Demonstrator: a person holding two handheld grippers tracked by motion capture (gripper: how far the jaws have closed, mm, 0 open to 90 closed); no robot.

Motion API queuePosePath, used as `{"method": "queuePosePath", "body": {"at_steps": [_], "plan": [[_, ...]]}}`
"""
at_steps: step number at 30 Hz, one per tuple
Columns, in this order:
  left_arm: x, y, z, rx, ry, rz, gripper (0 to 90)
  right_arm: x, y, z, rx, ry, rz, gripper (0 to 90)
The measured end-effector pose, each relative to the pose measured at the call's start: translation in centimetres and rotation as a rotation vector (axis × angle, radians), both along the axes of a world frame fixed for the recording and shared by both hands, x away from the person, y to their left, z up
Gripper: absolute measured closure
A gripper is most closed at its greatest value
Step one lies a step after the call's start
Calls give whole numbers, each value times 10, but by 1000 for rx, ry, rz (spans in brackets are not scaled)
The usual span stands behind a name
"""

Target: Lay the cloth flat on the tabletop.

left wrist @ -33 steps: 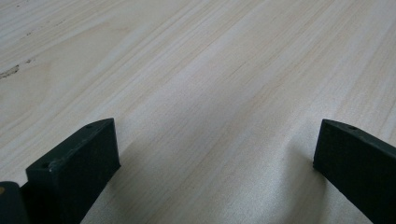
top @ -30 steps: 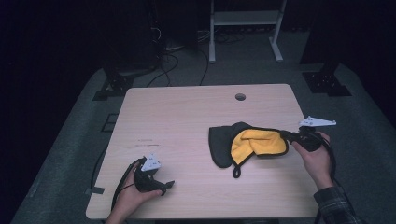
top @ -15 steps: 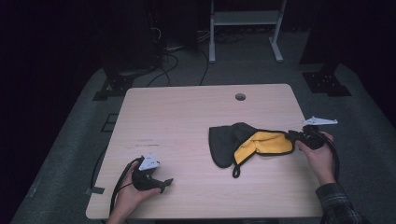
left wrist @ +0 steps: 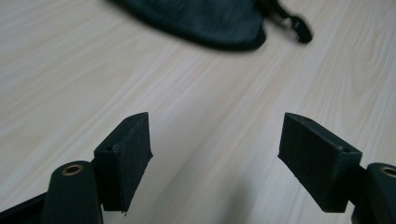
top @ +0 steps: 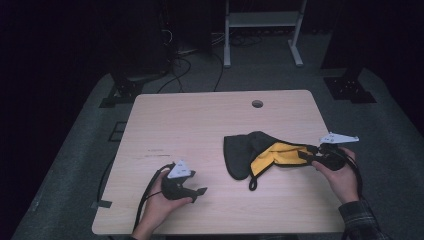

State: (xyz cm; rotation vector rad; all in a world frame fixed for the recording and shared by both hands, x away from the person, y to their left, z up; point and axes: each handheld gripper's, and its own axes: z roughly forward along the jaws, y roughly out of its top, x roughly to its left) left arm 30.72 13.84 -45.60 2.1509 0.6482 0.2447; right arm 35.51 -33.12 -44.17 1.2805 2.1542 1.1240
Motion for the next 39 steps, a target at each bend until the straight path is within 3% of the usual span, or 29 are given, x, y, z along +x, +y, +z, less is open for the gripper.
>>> {"method": "queuePosePath", "body": {"at_steps": [2,3,5,6,7,10,11,12,13,18,27,32,35,39], "plan": [[3,-14,2,-8,0,-25,241,-2,2,-1,-2,4,11,503],[6,-29,1,-20,3,-48,247,-3,4,-3,-4,8,22,499],[8,-36,1,-17,3,-58,256,-4,4,-4,-8,14,28,496],[12,-50,0,-17,9,-71,257,-5,5,-6,-10,18,35,492],[12,-50,0,-17,9,-71,258,-5,5,-6,-10,18,35,492],[21,-76,-4,-37,30,-107,283,-6,7,-8,-12,23,44,489],[21,-76,-4,-37,30,-107,288,-6,7,-8,-12,23,44,489],[25,-89,-6,-42,37,-118,291,-6,8,-8,-13,22,46,490],[25,-89,-6,-42,37,-118,299,-6,8,-8,-13,22,46,490],[33,-122,-10,-45,56,-144,308,-6,9,-9,-15,23,51,490],[39,-138,-19,-36,75,-147,347,-6,6,-9,-10,16,50,495],[40,-147,-21,-6,52,-150,384,-6,6,-9,-11,15,49,499],[40,-150,-22,7,38,-140,458,-6,6,-9,-12,13,51,502],[42,-149,-21,42,20,-102,636,-6,6,-9,-13,15,50,509]]}}
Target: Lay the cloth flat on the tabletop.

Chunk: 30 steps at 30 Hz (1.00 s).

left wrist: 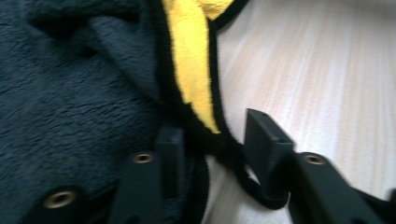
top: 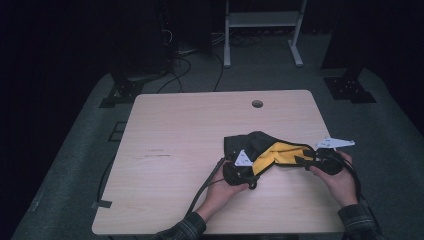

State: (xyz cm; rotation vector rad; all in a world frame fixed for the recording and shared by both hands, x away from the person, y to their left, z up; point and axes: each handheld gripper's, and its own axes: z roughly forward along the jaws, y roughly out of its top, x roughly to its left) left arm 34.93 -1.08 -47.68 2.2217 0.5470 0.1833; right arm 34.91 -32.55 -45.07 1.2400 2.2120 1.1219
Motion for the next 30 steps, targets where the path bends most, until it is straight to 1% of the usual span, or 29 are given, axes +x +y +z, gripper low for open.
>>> {"method": "queuePosePath", "body": {"at_steps": [1,2,3,5,6,7,8,9,10,11,12,14,15,17,18,19,20,22,24,25,26,27,28,29,30], "plan": [[1,1,1,6,10,10,696,0,-1,0,0,-1,-1,511],[1,1,1,6,10,10,748,0,-1,0,0,-1,-1,511],[2,2,2,6,23,16,748,1,-1,0,0,0,-5,511],[4,6,3,1,45,19,816,1,-5,0,-1,0,-16,511],[4,8,4,1,53,21,831,1,-7,0,0,1,-27,511],[4,9,4,-9,60,25,836,1,-9,-1,0,0,-32,510],[4,11,5,-7,61,20,838,2,-12,-1,3,3,-40,510],[4,15,9,-13,62,14,840,2,-18,-2,1,4,-57,506],[4,15,9,-13,62,14,839,2,-18,-2,1,4,-57,506],[3,20,14,-24,63,7,839,3,-22,-3,-1,8,-73,503],[3,20,14,-24,63,7,839,3,-22,-3,-1,8,-73,503],[3,24,20,-46,71,11,840,4,-26,-5,-2,17,-82,497],[2,30,26,-52,67,17,844,5,-28,-8,-9,29,-91,494],[3,33,28,-54,67,16,847,5,-29,-9,-14,33,-94,494],[3,37,31,-69,77,22,848,6,-29,-10,-14,36,-96,493],[3,45,35,-84,76,32,849,6,-30,-11,-17,41,-97,492],[3,45,35,-84,76,32,849,6,-30,-11,-17,41,-97,492],[4,54,40,-96,75,35,849,6,-29,-11,-17,39,-92,492],[5,63,44,-93,71,40,848,6,-27,-11,-23,39,-85,492],[6,73,47,-95,71,48,848,6,-25,-12,-25,40,-80,492],[6,73,47,-95,71,48,849,6,-25,-12,-25,40,-80,492],[8,83,49,-84,67,62,849,6,-23,-12,-30,38,-71,493],[8,83,49,-84,67,62,849,6,-23,-12,-30,38,-71,493],[10,93,50,-82,72,76,850,6,-21,-12,-30,40,-64,494],[10,93,50,-82,72,76,850,6,-21,-12,-30,40,-64,494]]}}
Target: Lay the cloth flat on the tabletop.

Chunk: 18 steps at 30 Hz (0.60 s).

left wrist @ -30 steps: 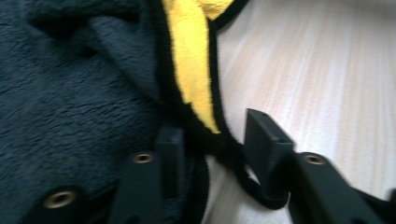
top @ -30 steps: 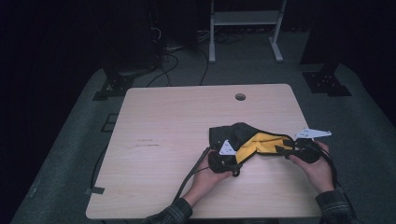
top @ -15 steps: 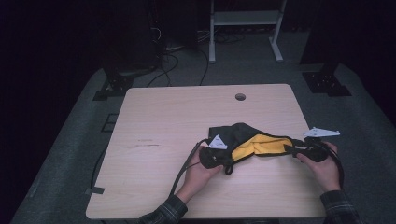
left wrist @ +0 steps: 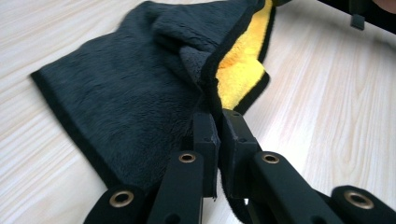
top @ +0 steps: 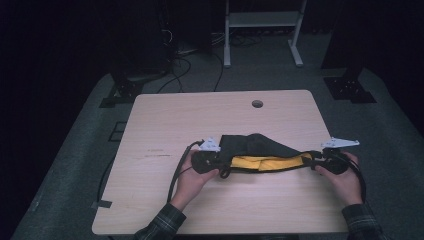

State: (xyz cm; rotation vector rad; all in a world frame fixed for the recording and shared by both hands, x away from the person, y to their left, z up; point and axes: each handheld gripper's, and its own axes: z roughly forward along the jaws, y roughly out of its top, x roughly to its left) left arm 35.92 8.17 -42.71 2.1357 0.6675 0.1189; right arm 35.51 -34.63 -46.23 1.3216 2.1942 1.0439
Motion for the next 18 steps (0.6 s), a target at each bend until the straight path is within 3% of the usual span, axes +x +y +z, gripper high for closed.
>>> {"method": "queuePosePath", "body": {"at_steps": [5,6,11,15,18], "plan": [[4,23,0,41,6,32,857,0,6,0,-1,-3,26,494],[5,32,-1,69,14,54,866,-1,9,1,-3,-4,35,490],[7,56,-8,76,33,100,867,0,15,0,-4,-4,62,480],[4,61,-13,85,38,96,860,0,21,1,-5,-1,82,482],[3,60,-16,101,35,97,794,-1,25,0,-7,-1,92,482]]}}
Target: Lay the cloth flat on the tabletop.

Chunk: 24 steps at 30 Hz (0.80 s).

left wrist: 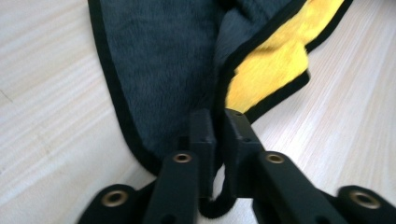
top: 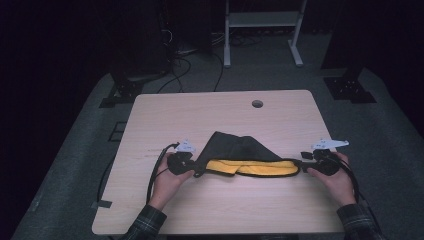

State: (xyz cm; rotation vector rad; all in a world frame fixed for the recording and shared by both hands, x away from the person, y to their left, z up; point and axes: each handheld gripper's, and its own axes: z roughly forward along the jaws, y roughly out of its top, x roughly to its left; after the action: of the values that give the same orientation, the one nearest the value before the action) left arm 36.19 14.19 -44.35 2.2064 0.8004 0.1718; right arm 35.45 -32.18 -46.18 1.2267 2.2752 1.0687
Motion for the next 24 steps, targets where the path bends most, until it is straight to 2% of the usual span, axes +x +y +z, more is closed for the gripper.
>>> {"method": "queuePosePath", "body": {"at_steps": [2,4,6,9,11,12,15,16,20,21,22,23,24], "plan": [[-1,-1,-4,10,6,-5,734,0,1,0,1,2,2,482],[-4,-3,-8,14,17,-16,717,0,1,-1,2,3,5,482],[-6,-5,-11,24,19,-25,644,-1,2,-1,3,6,7,482],[-7,-10,-15,46,16,-30,633,-3,2,-1,10,6,19,481],[-7,-11,-16,54,14,-34,700,-5,2,0,16,12,19,480],[-7,-11,-16,60,13,-38,700,-6,1,1,17,9,22,477],[-8,-10,-16,56,29,-36,839,-14,-2,2,39,13,26,478],[-7,-9,-15,32,44,-27,849,-19,-3,0,41,24,31,483],[-7,-7,-11,23,34,-26,859,-21,-3,-6,34,50,36,510],[-8,-7,-10,16,33,-24,861,-18,-2,-8,39,66,37,552],[-8,-6,-8,14,27,-26,861,-18,-2,-8,39,66,37,552],[-8,-6,-6,6,24,-23,866,-15,0,-11,32,86,47,644],[-8,-5,-5,-3,17,-20,866,-15,0,-11,32,86,47,644]]}}
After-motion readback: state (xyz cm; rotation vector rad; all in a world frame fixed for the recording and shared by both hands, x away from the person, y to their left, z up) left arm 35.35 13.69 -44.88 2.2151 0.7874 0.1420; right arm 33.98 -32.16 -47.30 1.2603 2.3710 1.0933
